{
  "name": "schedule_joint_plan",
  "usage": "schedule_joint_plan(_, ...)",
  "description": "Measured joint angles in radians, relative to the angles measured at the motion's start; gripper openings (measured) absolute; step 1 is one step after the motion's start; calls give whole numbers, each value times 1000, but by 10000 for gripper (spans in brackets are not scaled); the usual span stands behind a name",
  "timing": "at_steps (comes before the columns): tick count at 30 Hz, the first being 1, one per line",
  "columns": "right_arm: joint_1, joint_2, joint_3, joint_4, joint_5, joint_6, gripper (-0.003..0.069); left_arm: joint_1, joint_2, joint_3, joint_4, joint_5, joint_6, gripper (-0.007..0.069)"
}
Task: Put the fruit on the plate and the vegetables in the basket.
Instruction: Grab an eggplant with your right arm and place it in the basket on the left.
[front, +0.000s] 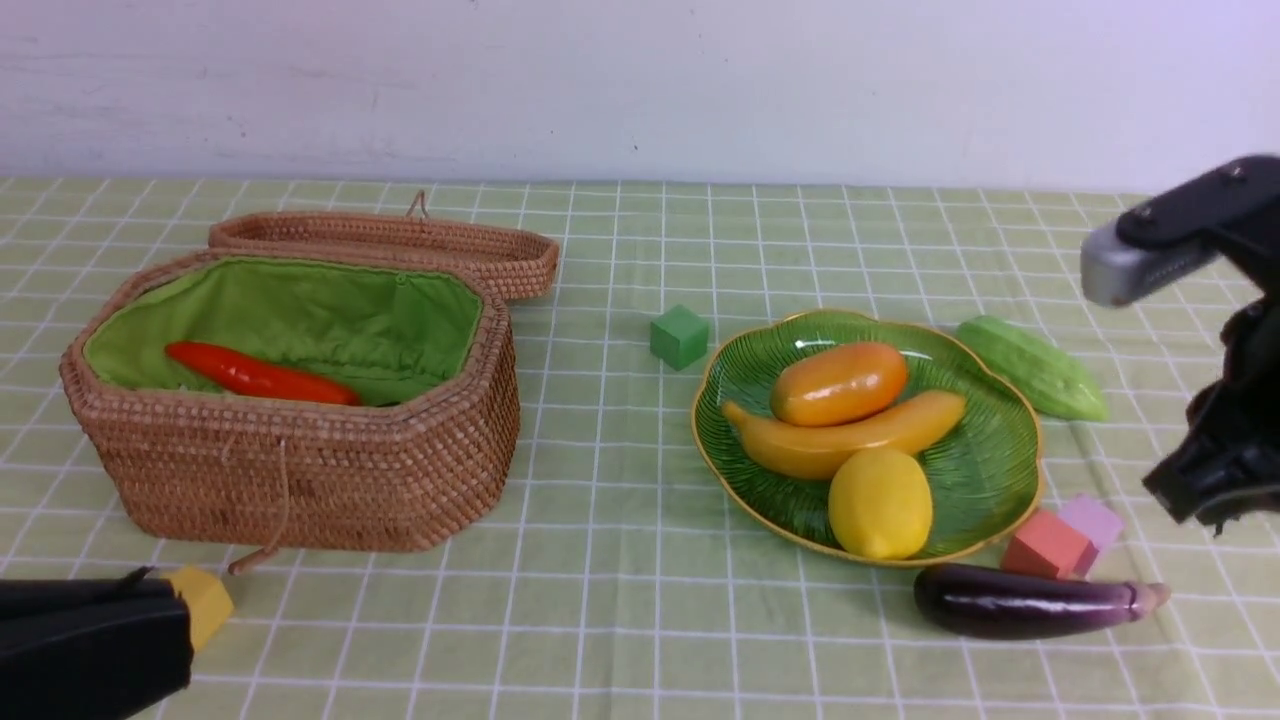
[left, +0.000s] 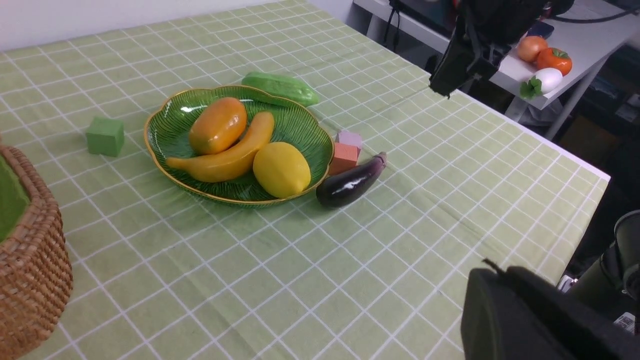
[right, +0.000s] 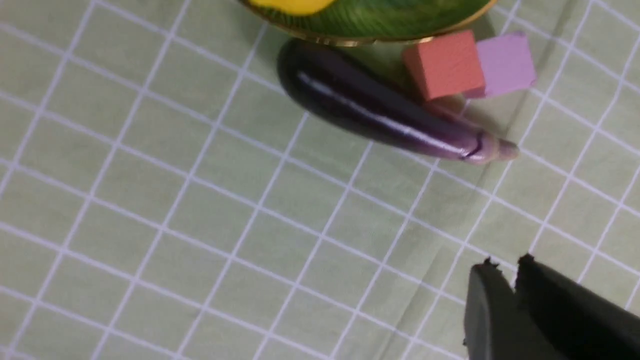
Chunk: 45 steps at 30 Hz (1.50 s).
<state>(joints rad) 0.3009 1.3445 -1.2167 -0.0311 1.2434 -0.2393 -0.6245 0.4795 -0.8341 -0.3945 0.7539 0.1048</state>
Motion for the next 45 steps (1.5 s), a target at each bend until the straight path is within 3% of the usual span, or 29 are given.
schedule_joint_plan(5,-12,66,126,75,-114,-308,312,0,0,0,0,7,0,1)
schedule_joint_plan(7,-12,107,195,113,-224,-476,443,0,0,0,0,15,0,4)
schedule_joint_plan(10,-12,159,242,137,-353,-622,550,0,0,0,0,33,0,5)
schedule_joint_plan(12,-12,186,247,138,-410,-662,576,0,0,0,0,37,0,6)
schedule_joint_plan(20,-12,288,248,130,-561,-727,527,0,0,0,0,43,1,7)
schedule_joint_plan(28,-14,351,248,63,-571,-728,507,0,0,0,0,43,2,8)
schedule_joint_plan(45,-14,423,238,97,-512,-743,497,0,0,0,3,44,4,17)
